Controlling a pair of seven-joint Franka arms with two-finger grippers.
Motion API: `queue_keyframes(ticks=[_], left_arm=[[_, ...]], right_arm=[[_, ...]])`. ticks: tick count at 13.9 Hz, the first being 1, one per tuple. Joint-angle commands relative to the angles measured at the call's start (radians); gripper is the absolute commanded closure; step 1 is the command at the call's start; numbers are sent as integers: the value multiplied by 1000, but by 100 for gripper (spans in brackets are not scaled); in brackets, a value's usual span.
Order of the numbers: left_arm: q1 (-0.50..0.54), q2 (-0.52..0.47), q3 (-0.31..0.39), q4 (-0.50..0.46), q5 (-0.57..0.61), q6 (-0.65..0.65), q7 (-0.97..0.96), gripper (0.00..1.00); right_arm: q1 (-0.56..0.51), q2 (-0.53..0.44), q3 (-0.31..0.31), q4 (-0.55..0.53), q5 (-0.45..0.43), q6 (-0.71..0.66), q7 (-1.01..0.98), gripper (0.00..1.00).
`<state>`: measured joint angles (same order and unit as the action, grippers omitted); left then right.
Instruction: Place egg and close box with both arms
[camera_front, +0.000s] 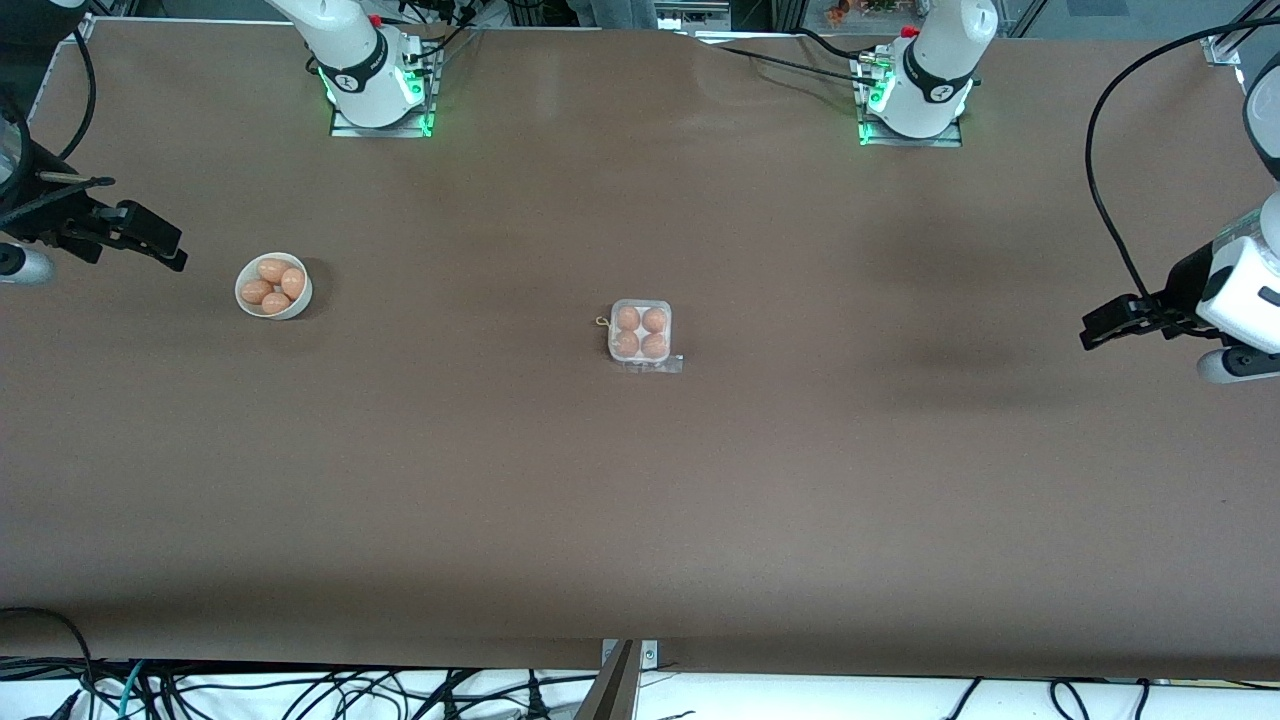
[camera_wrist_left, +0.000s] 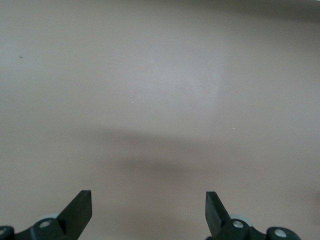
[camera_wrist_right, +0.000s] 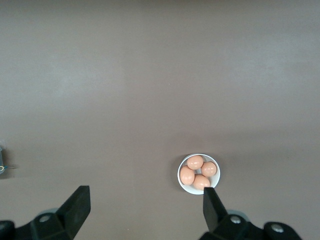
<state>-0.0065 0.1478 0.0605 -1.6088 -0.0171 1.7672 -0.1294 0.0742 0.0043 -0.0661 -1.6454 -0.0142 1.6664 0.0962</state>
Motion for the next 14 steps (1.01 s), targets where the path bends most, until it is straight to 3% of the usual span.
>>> queue_keyframes(ticks=[1,5,14], left_arm=[[28,-48,-16,-37,-24,6,19,0],[28,-44,-10,6,-23,-109,50,0],[19,-47,-19,33,55,-135,40,0]], right_arm=[[-4,-3,-3,7,3,-10,-18,0],[-4,-3,-3,7,3,-10,-18,0],[-4,-3,-3,6,3,-11,-16,0]])
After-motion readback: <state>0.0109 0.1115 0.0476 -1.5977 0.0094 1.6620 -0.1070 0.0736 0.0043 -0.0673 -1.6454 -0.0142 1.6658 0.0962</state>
